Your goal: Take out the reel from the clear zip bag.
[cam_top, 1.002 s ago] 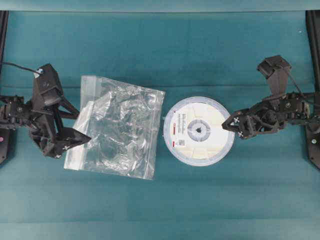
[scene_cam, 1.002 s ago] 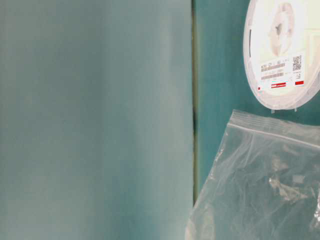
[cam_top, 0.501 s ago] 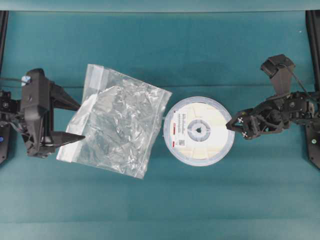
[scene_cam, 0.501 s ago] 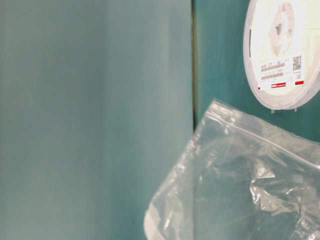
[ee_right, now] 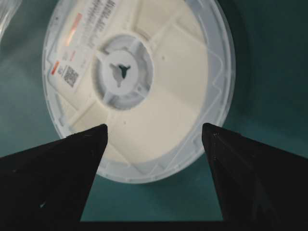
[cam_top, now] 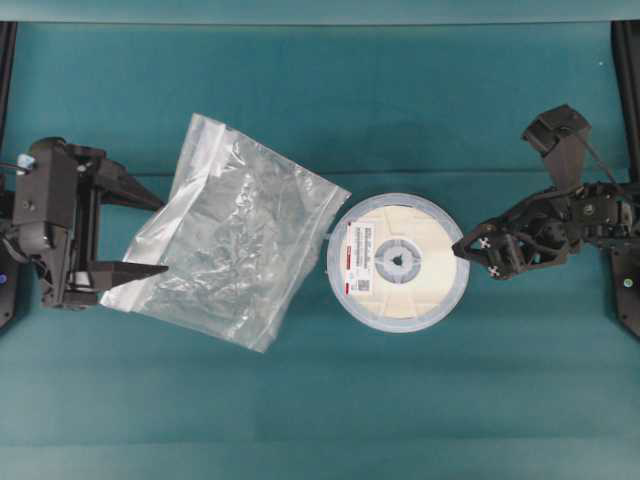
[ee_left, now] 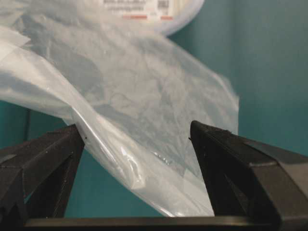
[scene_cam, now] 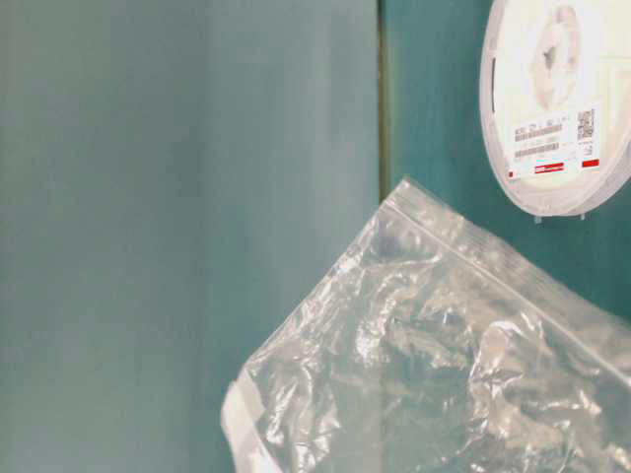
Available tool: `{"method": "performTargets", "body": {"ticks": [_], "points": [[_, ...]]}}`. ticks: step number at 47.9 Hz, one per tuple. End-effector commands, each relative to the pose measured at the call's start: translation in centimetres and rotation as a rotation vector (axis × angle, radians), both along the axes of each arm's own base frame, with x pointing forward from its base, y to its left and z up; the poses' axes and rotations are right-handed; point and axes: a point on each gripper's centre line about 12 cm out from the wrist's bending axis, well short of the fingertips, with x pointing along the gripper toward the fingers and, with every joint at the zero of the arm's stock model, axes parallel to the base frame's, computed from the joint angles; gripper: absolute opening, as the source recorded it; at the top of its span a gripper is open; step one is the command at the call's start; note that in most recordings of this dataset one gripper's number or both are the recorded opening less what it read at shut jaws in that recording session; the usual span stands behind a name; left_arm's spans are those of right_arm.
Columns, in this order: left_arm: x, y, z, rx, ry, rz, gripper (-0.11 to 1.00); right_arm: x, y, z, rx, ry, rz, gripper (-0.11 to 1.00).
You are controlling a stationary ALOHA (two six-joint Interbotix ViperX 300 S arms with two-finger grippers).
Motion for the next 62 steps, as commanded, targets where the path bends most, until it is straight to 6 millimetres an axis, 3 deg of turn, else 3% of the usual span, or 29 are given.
{"method": "performTargets", "body": {"ticks": [1,22,38,62], "points": [[0.4,0.0,1.5,0.003,-0.047,-0.001,0.94,0.7,-0.2,1.4,-0.064,-0.047,0.051,0.9],[0.3,0.0,1.8,0.001,-0.058,0.001,0.94,1.2,0.3,3.5,-0.264,-0.129,0.239,0.9],[0.1,0.2,1.3,-0.034,-0.047,0.033,0.94,2.6,2.1,5.4,-0.637,-0.282,0.581,0.9],[-0.2,0.2,0.6,-0.061,-0.033,0.049,0.94,2.6,2.2,6.6,-0.697,-0.333,0.599,0.9]]}}
